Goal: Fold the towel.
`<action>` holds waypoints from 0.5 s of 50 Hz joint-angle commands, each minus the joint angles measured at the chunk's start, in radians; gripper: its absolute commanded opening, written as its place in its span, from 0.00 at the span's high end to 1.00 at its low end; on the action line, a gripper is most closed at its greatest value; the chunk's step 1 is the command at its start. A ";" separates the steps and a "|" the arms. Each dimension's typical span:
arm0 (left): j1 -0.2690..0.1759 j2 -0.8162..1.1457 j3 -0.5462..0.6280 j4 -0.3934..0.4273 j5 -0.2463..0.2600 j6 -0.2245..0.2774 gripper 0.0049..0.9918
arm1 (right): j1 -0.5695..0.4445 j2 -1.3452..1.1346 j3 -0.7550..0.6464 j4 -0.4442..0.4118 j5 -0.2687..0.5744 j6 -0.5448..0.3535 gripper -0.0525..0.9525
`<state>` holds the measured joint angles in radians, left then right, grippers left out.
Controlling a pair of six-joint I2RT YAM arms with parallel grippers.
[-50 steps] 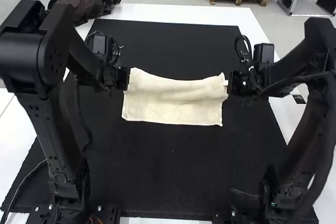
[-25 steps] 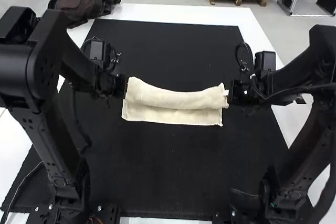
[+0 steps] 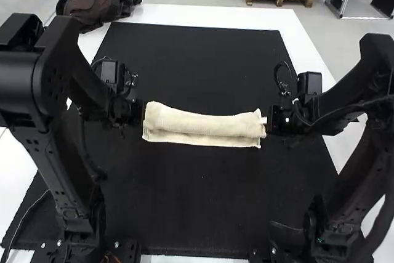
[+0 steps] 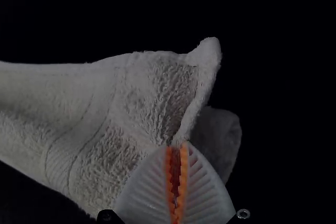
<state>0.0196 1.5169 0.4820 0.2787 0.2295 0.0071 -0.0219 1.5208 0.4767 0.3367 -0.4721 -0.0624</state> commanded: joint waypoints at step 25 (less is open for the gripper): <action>0.016 -0.018 -0.120 0.198 -0.085 0.044 0.01 | -0.033 0.141 0.000 0.051 0.086 -0.028 0.31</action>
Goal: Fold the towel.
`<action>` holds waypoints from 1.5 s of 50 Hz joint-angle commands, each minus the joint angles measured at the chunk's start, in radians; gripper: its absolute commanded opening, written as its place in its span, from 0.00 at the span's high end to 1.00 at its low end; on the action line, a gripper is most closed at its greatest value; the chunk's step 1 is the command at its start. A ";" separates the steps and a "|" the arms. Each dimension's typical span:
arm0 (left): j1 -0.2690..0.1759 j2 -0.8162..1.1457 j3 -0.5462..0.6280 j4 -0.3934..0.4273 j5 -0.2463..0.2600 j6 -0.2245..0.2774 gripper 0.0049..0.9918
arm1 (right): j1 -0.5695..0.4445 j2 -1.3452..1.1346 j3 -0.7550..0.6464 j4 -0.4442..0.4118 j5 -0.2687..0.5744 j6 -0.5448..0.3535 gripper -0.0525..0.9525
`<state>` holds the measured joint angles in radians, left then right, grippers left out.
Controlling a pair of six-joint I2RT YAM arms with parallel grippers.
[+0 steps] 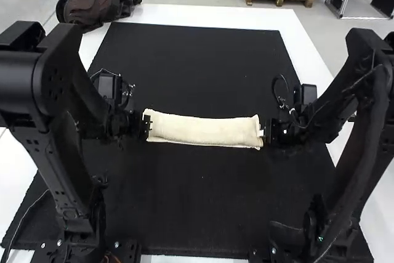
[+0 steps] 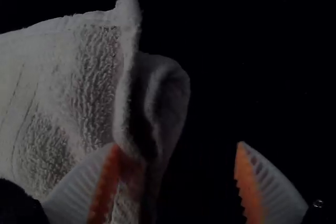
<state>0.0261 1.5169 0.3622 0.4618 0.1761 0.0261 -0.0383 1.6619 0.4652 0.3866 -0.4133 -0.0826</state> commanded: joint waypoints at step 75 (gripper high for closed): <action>0.014 -0.159 0.106 -0.098 -0.030 -0.058 0.02 | 0.097 0.050 0.096 -0.017 0.082 0.012 0.05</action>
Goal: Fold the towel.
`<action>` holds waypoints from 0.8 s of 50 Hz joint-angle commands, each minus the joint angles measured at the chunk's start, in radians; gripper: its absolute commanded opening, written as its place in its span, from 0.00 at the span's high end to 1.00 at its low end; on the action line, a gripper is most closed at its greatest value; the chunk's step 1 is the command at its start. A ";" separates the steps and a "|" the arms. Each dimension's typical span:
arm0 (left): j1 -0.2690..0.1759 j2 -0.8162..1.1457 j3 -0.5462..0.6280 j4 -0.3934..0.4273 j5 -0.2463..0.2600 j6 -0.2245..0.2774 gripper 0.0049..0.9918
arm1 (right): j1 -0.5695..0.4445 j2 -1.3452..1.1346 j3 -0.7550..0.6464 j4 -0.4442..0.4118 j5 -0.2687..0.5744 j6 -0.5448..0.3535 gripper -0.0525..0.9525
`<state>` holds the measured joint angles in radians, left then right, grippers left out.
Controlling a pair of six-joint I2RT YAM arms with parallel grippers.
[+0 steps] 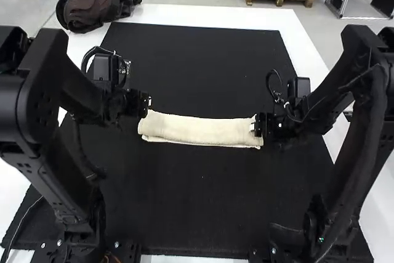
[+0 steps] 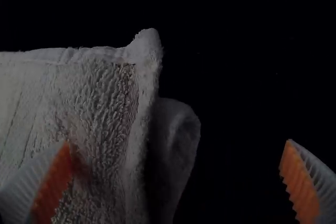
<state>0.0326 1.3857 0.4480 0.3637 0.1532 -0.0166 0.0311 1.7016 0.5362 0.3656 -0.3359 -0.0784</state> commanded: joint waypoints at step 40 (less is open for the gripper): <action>0.107 -0.097 0.023 -0.068 -0.003 -0.013 0.02 | 0.067 0.081 0.024 0.021 -0.114 0.017 0.97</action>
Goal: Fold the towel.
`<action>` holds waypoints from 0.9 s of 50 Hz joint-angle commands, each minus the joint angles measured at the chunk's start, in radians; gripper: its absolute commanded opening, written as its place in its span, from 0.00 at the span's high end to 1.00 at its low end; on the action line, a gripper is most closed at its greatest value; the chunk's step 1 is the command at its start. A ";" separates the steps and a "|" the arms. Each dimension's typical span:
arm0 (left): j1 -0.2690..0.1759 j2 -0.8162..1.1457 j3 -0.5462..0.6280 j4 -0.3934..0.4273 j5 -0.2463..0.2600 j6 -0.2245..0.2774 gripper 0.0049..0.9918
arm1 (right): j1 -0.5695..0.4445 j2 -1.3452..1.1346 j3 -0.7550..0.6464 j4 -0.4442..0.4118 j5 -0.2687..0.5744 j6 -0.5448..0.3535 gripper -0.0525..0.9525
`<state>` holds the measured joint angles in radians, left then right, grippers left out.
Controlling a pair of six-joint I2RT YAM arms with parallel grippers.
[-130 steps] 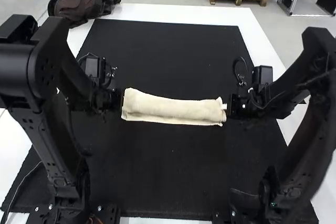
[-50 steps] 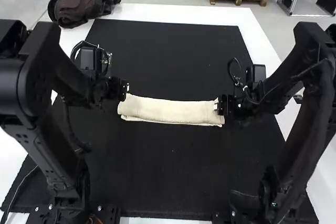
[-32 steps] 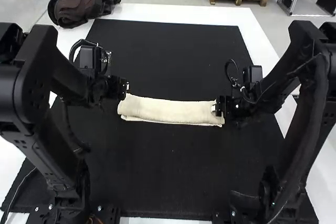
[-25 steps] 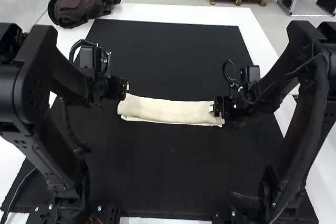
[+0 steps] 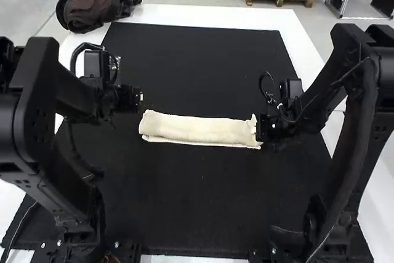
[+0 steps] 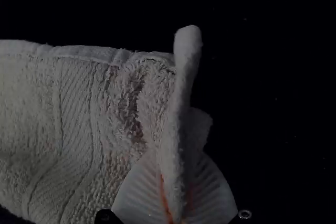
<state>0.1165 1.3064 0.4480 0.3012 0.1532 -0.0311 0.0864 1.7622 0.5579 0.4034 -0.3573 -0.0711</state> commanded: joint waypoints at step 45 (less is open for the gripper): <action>0.034 -0.007 -0.009 0.019 -0.014 0.003 0.02 | 0.095 -0.251 0.080 -0.212 -0.108 0.117 0.97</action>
<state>0.1440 1.3052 0.4477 0.3077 0.1528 -0.0311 0.1135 1.5284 0.6037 0.1879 -0.4606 0.0154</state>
